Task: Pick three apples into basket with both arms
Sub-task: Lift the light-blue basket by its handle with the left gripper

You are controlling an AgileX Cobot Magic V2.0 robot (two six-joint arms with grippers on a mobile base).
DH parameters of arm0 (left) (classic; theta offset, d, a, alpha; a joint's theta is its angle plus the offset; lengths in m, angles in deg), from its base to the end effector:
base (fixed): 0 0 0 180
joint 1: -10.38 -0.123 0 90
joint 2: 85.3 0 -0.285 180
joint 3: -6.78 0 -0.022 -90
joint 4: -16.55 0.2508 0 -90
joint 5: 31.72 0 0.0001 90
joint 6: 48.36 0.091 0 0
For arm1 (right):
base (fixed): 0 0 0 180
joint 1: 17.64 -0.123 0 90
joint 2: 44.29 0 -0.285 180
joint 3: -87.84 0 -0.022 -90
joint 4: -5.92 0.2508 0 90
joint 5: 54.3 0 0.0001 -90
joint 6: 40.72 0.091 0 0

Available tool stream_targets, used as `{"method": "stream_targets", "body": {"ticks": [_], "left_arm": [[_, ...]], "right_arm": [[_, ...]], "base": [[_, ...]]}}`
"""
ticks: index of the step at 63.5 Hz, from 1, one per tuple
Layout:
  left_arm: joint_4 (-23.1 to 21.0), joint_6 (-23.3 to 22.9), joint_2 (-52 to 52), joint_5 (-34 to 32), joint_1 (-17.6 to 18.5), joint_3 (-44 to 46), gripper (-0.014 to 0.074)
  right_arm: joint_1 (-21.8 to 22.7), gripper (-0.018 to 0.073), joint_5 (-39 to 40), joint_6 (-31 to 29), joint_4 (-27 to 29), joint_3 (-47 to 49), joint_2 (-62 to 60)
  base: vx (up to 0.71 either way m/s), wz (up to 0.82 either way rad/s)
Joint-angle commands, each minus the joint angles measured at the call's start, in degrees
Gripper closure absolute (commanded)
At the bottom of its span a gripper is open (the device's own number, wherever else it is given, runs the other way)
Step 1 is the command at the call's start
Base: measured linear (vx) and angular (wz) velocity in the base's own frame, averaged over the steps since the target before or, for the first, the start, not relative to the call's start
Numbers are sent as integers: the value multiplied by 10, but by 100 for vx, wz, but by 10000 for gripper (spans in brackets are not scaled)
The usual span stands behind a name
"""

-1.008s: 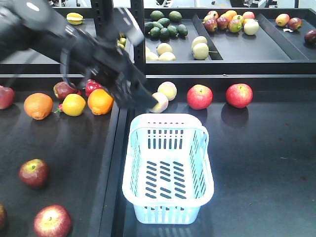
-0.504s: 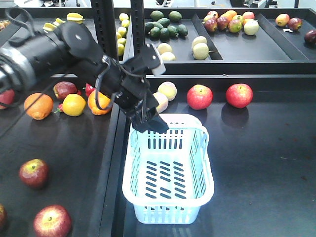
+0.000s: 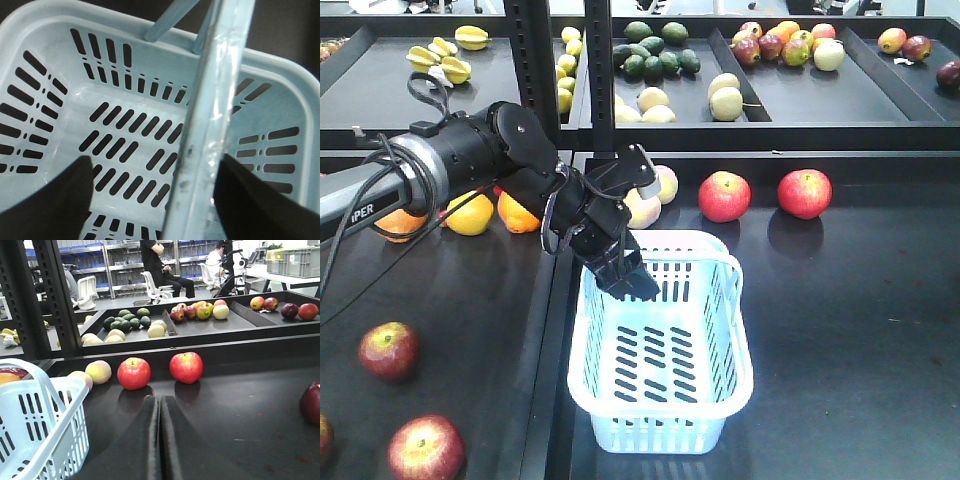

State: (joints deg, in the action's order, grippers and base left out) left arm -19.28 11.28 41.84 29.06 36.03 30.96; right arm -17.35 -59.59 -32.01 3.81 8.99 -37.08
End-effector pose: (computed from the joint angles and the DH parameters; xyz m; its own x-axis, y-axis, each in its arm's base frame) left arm 0.3857 -0.2368 0.2427 -0.2898 0.7550 -0.5883 0.9549 0.2696 -0.1244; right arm 0.0569 -0.0006 0.1957 -0.0224 0.1152 -0.9931 0.0111 0.9933 0.1150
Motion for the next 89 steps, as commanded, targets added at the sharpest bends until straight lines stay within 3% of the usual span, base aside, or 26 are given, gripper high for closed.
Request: {"method": "stream_targets", "body": {"ticks": [1,11,17,31,51,65,75,89], "left_arm": [[-31,-5,-33,-13,4,16,240],[-31,-14,-36,2,4,16,482],[-31,-44,-47,28,4,16,606],[-46,-151,-108,111,4,16,604],[-44,-346,-263,111,5,4,604],[-31,-396,-407,107,5,-114,604],[-31,-425,-532,61,5,-233,604],[-31,-487,-703,-85,4,-405,604]], "right_arm": [[3,564,39,-2,-5,-2,-7],[3,564,39,-2,-5,-2,-7],[3,564,39,-2,-5,-2,-7],[3,564,39,-2,-5,-2,-7],[3,564,39,-2,-5,-2,-7],[3,564,39,-2,-5,-2,-7],[3,564,39,-2,-5,-2,-7],[3,564,39,-2,-5,-2,-7]], "base": [[0,0],[0,0],[0,0],[0,0],[0,0],[0,0],[0,0],[0,0]]}}
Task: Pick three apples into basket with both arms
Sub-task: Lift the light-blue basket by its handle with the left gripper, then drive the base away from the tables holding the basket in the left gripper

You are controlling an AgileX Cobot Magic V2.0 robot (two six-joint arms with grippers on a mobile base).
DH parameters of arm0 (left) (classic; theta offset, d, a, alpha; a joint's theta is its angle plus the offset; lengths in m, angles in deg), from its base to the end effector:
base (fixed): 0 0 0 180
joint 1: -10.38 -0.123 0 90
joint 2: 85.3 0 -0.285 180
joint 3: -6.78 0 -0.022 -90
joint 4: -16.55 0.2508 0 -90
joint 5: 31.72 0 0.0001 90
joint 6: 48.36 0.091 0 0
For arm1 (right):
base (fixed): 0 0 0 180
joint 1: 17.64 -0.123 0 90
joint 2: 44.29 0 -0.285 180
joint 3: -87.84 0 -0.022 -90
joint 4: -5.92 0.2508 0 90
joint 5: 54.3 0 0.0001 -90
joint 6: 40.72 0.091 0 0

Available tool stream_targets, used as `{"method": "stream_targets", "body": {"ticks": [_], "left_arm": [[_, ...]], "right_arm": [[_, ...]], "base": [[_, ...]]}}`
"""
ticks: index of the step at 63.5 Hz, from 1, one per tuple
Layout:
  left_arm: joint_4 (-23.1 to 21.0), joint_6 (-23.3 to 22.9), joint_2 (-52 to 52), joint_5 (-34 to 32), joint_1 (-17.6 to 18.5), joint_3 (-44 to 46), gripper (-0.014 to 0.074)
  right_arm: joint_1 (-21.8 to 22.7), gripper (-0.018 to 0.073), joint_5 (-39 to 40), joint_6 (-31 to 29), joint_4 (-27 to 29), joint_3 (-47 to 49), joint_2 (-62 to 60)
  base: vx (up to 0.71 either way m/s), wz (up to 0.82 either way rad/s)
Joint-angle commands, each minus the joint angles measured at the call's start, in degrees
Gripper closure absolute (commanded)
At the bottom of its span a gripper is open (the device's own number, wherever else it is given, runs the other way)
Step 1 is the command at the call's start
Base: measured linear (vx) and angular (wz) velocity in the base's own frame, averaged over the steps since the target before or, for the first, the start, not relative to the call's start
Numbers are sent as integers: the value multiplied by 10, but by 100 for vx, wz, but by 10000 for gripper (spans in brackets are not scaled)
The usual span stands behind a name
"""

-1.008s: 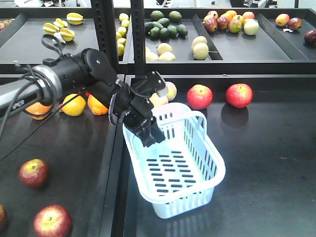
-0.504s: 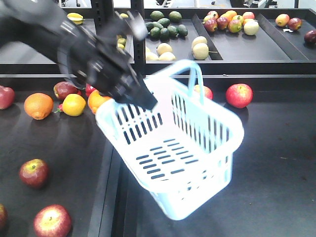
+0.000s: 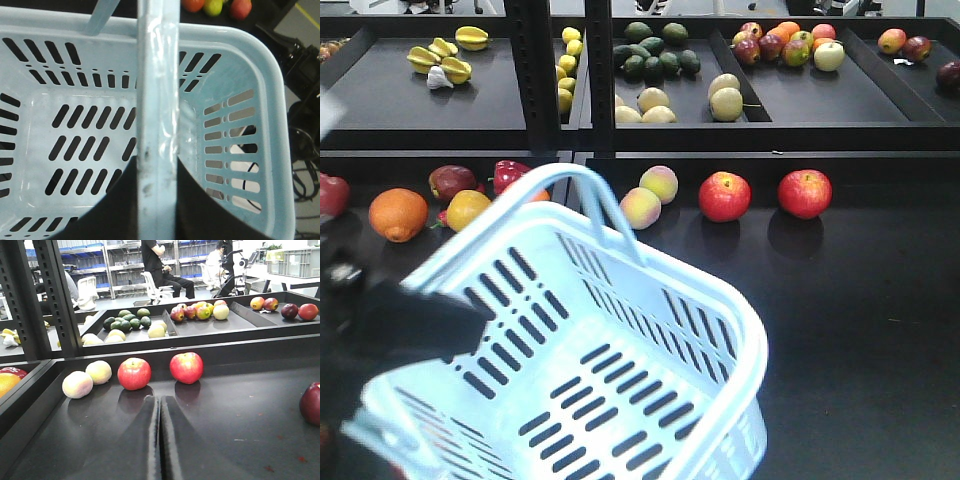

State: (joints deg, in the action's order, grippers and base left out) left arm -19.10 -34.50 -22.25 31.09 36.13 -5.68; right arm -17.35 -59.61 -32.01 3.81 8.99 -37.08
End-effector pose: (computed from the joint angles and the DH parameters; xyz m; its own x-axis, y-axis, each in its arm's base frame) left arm 0.1279 -0.1141 0.4078 -0.6682 0.2513 -0.7003 0.6638 0.6266 -0.4084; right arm 0.0569 -0.0006 0.1957 -0.0227 0.1152 -0.9931 0.0112 0.9933 0.1150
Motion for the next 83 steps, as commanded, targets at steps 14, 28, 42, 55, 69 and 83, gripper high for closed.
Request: {"method": "stream_targets", "body": {"ticks": [14,28,42,55,69,83], "left_arm": [[-33,-64,-168,-188,3,-121,604],[-32,-63,-190,-189,3,-126,604],[-32,-63,-190,-171,3,-126,604],[-32,-63,-190,-169,3,-126,604],[-32,-63,-190,-169,3,-126,604],[-32,-63,-190,-169,3,-126,604]], "right_arm": [[3,564,40,-2,-5,-2,-7],[3,564,40,-2,-5,-2,-7],[3,564,40,-2,-5,-2,-7],[3,564,40,-2,-5,-2,-7],[3,564,40,-2,-5,-2,-7],[3,564,40,-2,-5,-2,-7]], "base": [[0,0],[0,0],[0,0],[0,0],[0,0],[0,0]]}}
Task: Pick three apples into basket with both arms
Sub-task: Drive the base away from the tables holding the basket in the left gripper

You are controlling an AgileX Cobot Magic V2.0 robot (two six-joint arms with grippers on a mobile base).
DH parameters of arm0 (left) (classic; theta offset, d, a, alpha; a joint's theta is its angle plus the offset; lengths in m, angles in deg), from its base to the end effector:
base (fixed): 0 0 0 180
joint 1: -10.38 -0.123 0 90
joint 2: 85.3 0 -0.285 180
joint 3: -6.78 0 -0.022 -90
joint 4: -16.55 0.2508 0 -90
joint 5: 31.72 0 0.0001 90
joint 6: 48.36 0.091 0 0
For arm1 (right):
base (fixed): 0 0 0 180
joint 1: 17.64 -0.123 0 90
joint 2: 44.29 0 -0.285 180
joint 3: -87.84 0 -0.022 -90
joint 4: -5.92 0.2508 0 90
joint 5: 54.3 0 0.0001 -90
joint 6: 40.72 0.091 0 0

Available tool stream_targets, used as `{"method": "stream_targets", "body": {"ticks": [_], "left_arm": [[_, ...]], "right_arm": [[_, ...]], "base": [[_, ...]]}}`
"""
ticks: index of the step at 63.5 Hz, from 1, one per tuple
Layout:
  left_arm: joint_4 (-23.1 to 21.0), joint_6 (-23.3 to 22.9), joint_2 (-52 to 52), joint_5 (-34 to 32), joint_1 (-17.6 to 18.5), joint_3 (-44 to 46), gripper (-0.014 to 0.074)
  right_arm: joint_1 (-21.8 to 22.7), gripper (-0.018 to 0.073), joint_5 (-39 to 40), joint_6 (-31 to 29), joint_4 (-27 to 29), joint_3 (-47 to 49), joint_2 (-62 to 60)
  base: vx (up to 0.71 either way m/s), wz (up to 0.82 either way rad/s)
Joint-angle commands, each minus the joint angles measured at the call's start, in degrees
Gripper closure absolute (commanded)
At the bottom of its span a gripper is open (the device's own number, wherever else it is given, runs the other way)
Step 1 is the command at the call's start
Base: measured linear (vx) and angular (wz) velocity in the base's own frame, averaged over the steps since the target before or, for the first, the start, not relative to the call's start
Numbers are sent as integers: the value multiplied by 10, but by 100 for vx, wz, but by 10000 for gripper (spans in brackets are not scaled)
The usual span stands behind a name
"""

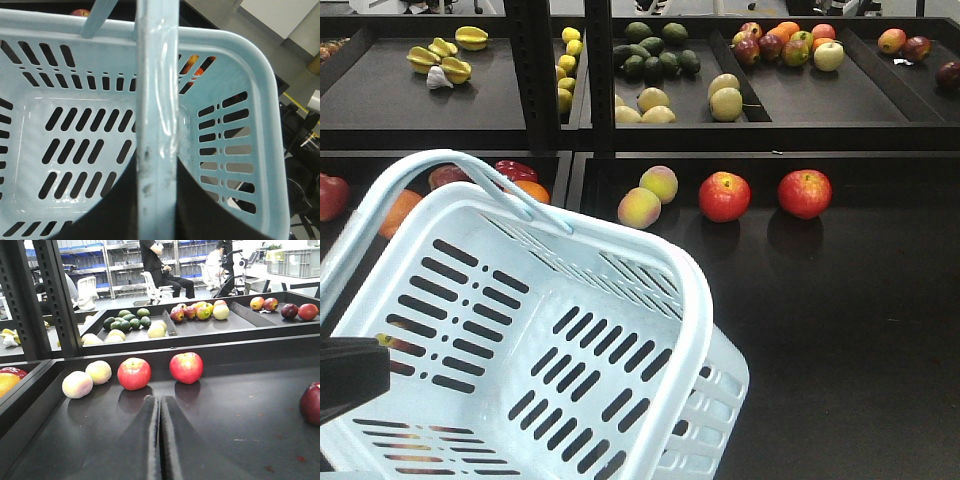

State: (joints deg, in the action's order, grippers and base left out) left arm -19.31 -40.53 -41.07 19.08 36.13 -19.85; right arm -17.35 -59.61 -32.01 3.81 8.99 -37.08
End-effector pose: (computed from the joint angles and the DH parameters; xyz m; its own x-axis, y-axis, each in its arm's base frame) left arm 0.0708 -0.0800 0.3896 -0.5912 0.0005 -0.8065 0.6113 0.6525 -0.4477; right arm 0.0569 -0.0006 0.1957 -0.0227 0.1152 -0.9931 0.0112 0.9933 0.1150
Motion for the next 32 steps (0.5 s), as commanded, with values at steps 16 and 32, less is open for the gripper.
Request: {"method": "stream_targets", "body": {"ticks": [16,32], "left_arm": [[-30,-3,-1,-49,3,16,604],[-30,-3,-1,-48,3,16,604]], "right_arm": [[3,564,40,-2,-5,-2,-7],[3,564,40,-2,-5,-2,-7]], "base": [[0,0],[0,0]]}}
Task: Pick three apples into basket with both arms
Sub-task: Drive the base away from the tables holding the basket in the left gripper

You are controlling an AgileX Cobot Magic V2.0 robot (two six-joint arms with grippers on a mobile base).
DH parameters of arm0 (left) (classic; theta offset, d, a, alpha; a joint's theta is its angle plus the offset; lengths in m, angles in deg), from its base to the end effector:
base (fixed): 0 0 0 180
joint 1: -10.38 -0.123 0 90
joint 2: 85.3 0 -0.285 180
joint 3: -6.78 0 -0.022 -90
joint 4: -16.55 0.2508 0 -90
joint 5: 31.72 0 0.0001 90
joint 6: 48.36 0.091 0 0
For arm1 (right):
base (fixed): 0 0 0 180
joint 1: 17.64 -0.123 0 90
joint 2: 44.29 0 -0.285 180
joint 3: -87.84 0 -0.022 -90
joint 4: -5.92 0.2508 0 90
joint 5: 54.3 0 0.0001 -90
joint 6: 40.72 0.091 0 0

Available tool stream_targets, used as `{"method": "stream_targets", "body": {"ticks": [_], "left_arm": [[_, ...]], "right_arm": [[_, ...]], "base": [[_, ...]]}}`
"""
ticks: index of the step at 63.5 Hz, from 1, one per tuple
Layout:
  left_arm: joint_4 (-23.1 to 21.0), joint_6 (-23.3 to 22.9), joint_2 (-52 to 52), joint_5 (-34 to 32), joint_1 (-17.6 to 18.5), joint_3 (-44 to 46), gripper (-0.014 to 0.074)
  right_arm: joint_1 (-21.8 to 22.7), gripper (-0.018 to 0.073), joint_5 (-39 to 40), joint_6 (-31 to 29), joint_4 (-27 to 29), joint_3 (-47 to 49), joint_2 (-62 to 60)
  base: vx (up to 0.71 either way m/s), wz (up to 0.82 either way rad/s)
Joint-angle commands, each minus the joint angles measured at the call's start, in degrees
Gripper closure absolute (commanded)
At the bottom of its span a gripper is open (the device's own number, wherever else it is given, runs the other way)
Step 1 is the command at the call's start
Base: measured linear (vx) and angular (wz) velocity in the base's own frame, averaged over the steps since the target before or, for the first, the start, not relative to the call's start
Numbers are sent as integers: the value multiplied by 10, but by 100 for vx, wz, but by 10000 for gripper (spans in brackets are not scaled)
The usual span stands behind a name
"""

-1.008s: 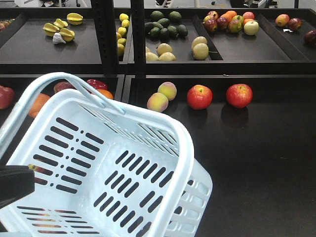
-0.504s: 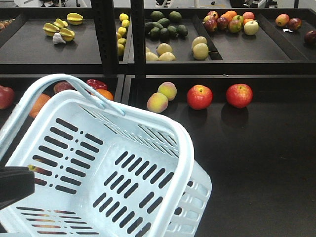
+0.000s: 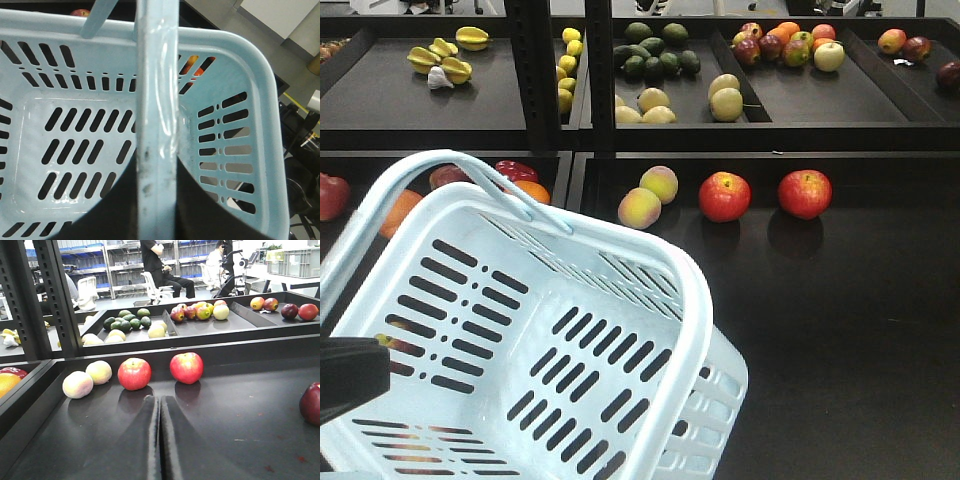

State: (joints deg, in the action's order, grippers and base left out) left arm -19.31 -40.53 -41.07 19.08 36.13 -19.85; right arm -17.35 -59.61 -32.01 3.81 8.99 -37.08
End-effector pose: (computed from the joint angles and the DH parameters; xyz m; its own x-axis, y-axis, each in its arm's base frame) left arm 0.0708 -0.0800 0.3896 -0.5912 0.0005 -0.8065 0.6113 0.6525 -0.4477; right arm 0.0569 -0.0006 0.1957 -0.0227 0.1152 -0.9931 0.0112 0.9933 0.1150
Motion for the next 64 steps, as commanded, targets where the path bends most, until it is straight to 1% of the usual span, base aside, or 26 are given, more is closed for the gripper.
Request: {"method": "stream_targets", "body": {"ticks": [1,31,64], "left_arm": [[-30,-3,-1,-48,3,16,604],[-30,-3,-1,-48,3,16,604],[-30,-3,-1,-48,3,16,604]], "right_arm": [[3,564,40,-2,-5,-2,-7],[3,564,40,-2,-5,-2,-7],[3,564,40,-2,-5,-2,-7]], "base": [[0,0],[-2,3],[-4,14]]}}
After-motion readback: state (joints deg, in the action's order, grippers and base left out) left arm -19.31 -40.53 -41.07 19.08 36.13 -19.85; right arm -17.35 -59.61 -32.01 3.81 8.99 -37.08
